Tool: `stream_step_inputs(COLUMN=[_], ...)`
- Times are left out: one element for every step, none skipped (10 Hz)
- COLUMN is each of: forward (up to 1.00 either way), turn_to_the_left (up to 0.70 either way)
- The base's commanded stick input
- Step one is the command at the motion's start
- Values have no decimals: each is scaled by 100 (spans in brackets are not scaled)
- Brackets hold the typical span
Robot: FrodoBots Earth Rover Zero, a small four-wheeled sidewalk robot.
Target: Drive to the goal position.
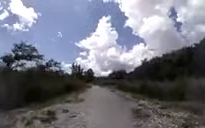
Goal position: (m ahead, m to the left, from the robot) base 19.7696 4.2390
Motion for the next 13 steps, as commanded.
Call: stream_step_inputs(forward=[70, 70, 70, 70, 70, 70, 70, 70, 70, 70, 70, 70, 70], turn_to_the_left=[0, 0, 0, 0, 0, 0, 0, 0, 0, 0, 0, 0, 30])
